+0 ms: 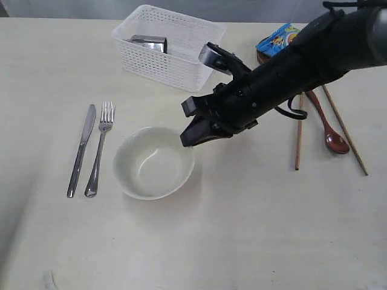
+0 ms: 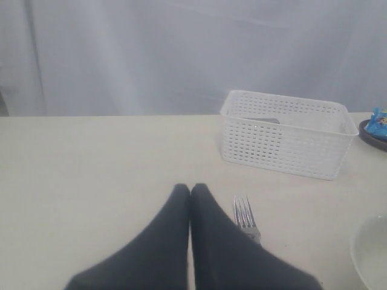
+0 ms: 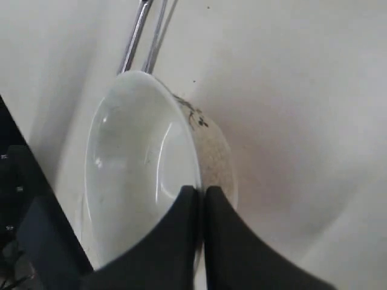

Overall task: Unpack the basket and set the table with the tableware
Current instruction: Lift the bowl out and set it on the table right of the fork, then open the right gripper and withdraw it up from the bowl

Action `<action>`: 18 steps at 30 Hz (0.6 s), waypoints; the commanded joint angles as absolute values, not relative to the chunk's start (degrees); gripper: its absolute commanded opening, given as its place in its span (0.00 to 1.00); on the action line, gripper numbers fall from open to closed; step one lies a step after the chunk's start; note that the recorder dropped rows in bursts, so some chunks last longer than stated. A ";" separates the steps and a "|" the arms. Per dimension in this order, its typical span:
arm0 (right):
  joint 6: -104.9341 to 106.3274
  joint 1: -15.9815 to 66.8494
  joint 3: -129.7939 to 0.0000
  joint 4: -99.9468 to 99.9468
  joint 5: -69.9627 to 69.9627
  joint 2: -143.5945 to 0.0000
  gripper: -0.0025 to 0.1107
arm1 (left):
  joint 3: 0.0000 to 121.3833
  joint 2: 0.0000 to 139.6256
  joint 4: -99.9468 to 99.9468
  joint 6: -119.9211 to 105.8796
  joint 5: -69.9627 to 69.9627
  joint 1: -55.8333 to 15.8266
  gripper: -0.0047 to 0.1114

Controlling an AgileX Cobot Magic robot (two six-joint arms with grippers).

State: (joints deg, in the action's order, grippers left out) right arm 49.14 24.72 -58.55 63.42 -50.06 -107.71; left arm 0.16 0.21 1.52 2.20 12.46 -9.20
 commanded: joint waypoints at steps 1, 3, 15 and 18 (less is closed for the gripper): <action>52.26 24.43 -58.54 67.60 -47.96 -109.82 0.02 | 0.00 0.00 1.79 2.18 12.10 -9.26 0.04; 52.26 24.43 -58.54 66.62 -48.09 -110.48 0.02 | 0.00 0.00 1.79 2.18 12.10 -9.26 0.04; 50.02 24.31 -58.54 63.65 -45.96 -111.00 0.02 | 0.00 0.00 1.79 2.18 12.10 -9.26 0.04; 48.19 24.31 -58.54 60.96 -45.96 -111.00 0.02 | 0.00 0.00 1.79 2.18 12.10 -9.26 0.04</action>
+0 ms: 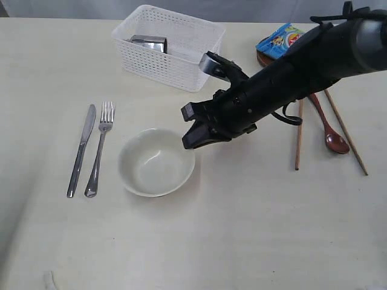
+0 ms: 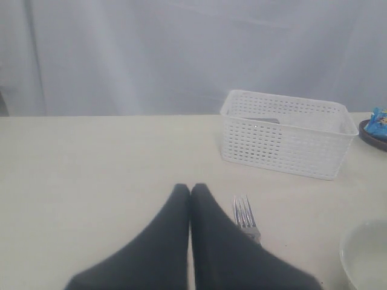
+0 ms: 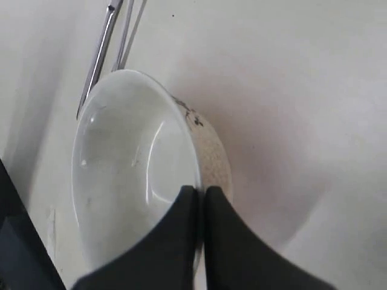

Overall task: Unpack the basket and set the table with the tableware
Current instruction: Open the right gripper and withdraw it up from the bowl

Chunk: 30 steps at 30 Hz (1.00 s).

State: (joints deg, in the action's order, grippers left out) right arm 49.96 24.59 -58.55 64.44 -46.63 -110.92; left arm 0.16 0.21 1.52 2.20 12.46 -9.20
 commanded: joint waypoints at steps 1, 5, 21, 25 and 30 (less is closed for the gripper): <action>47.80 24.31 -58.54 60.25 -45.96 -111.00 0.02 | 0.00 0.00 1.79 2.18 12.10 -9.26 0.04; 47.56 24.31 -58.54 60.04 -46.75 -111.00 0.05 | 0.00 0.00 1.79 2.18 12.10 -9.26 0.04; 47.32 20.66 -63.35 59.33 -46.78 -101.82 0.44 | 0.00 0.00 1.53 2.18 12.10 -9.26 0.04; 47.06 20.32 -68.17 59.33 -46.14 -100.42 0.44 | 0.00 0.00 1.53 2.18 12.10 -9.26 0.04; 46.77 20.32 -72.55 59.33 -37.65 -100.67 0.28 | 0.00 0.00 1.53 2.18 12.10 -9.26 0.04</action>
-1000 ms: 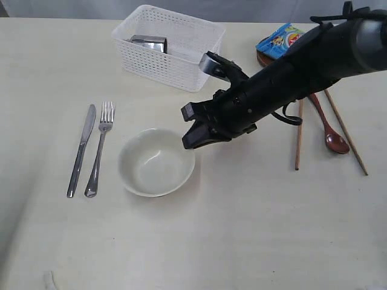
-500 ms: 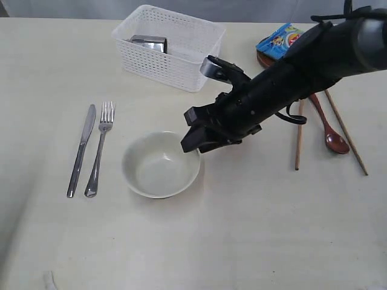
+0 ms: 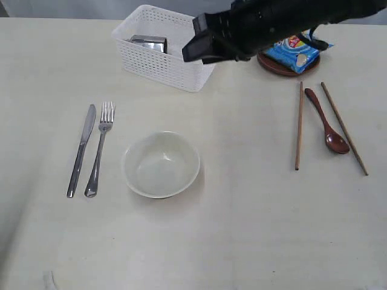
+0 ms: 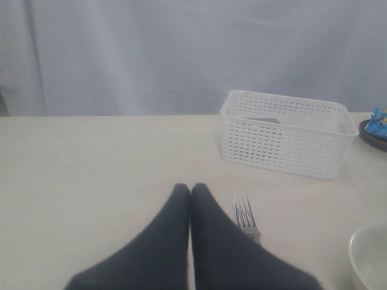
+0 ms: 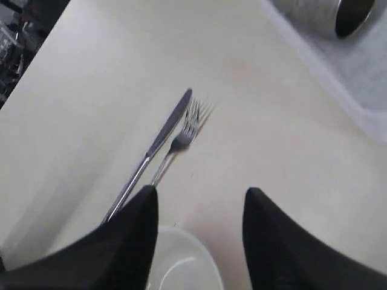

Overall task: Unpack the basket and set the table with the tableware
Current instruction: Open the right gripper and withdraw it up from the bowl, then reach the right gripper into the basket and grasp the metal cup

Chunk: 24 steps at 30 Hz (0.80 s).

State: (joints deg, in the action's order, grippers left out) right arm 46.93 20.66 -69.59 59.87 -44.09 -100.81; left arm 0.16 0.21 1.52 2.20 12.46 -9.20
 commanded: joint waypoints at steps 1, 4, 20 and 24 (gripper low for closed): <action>46.40 20.32 -73.54 59.33 -36.29 -100.90 0.22 | 0.00 0.00 1.53 2.18 12.10 -9.26 0.04; 46.25 20.32 -76.72 59.05 -33.95 -102.98 0.06 | 0.00 0.00 1.53 2.18 12.10 -9.26 0.04; 32.45 22.18 -110.41 37.60 -38.62 -129.56 0.02 | 0.00 0.00 1.53 2.18 12.10 -9.26 0.04; 23.91 24.50 -120.76 22.02 -46.95 -135.94 0.02 | 0.00 0.00 1.53 2.18 12.10 -9.26 0.04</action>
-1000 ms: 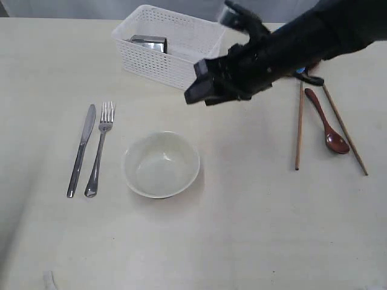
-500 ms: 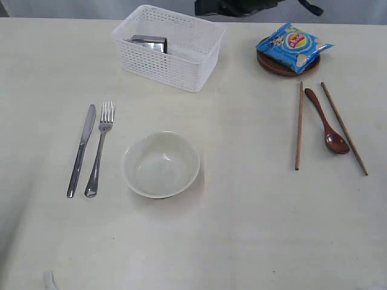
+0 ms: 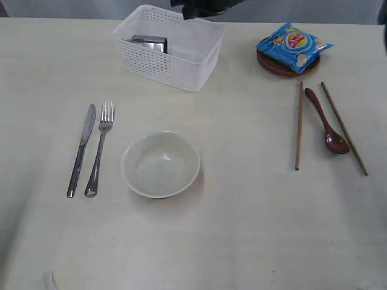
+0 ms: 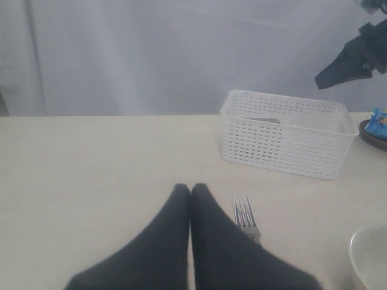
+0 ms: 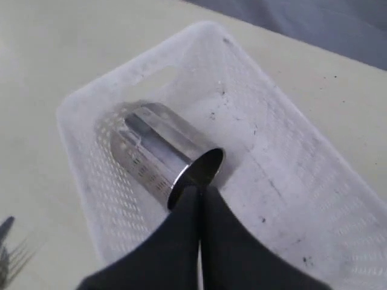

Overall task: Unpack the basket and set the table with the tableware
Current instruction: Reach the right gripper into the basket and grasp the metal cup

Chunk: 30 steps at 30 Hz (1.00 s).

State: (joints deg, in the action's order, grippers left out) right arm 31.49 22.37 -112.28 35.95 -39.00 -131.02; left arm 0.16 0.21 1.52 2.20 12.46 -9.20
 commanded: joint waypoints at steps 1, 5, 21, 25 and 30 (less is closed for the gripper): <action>21.81 25.18 -123.16 18.02 -49.42 -137.25 0.02 | 0.00 0.00 1.53 2.18 12.10 -9.26 0.04; 18.18 27.22 -129.94 8.45 -57.49 -140.24 0.02 | 0.00 0.00 1.53 2.18 12.10 -9.26 0.04; 18.19 21.56 -130.39 2.43 -69.96 -140.24 0.02 | 0.00 0.00 1.53 2.18 12.10 -9.26 0.04; 15.45 18.01 -130.36 2.30 -69.96 -139.09 0.02 | 0.00 0.00 1.53 2.18 12.10 -9.26 0.04; 14.13 15.21 -130.36 2.67 -69.96 -136.20 0.02 | 0.00 0.00 1.53 2.18 12.10 -9.26 0.04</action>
State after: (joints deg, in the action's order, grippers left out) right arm 15.34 16.57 -130.47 3.13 -69.49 -138.60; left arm 0.16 0.21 1.52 2.20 12.46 -9.20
